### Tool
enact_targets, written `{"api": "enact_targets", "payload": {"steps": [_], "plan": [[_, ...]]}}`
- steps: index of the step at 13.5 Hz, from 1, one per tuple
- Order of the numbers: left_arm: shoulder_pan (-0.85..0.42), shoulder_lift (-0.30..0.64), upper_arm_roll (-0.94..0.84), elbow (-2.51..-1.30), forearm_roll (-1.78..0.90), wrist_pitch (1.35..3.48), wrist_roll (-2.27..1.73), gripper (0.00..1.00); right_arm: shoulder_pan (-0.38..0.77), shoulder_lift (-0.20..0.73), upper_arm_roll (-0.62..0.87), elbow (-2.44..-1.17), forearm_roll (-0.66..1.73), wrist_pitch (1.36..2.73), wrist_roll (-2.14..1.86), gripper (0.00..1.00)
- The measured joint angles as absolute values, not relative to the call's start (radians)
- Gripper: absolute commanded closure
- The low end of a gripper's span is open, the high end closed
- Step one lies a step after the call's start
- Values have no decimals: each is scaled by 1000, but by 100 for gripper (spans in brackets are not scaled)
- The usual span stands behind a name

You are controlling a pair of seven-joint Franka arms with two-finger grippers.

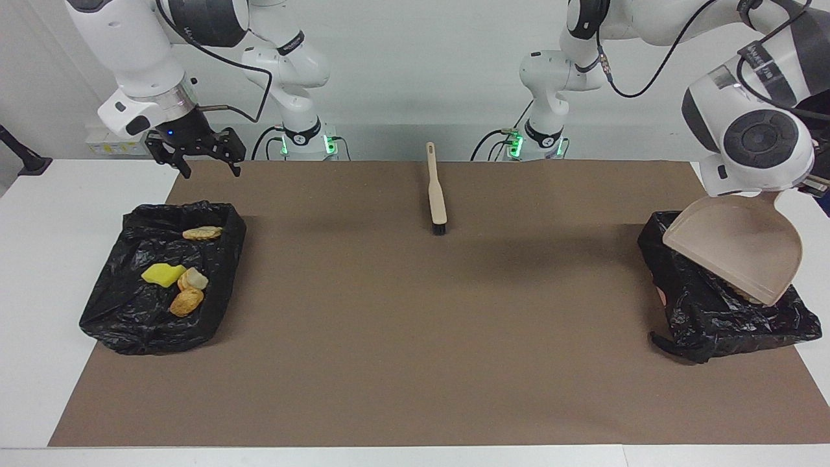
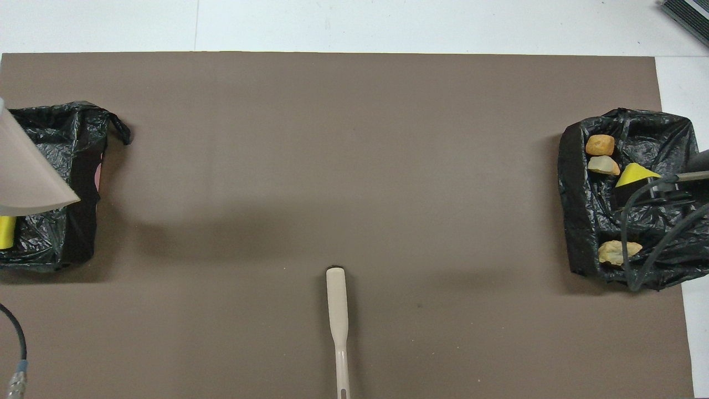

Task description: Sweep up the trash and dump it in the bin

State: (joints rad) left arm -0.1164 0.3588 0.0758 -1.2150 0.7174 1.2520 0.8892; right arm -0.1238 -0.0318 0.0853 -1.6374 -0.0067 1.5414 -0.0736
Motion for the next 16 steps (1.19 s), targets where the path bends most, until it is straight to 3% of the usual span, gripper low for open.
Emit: {"api": "enact_targets", "payload": {"steps": [7,16], "plan": [[-151,321,46,-1213,255,1266,256,100,-124,-32,85,-1637,-7,1541,-74,0],[-513,271,32,-1406,-35,1703,-500,100,-124,-32,85,-1637,-7,1541,-74,0]]}}
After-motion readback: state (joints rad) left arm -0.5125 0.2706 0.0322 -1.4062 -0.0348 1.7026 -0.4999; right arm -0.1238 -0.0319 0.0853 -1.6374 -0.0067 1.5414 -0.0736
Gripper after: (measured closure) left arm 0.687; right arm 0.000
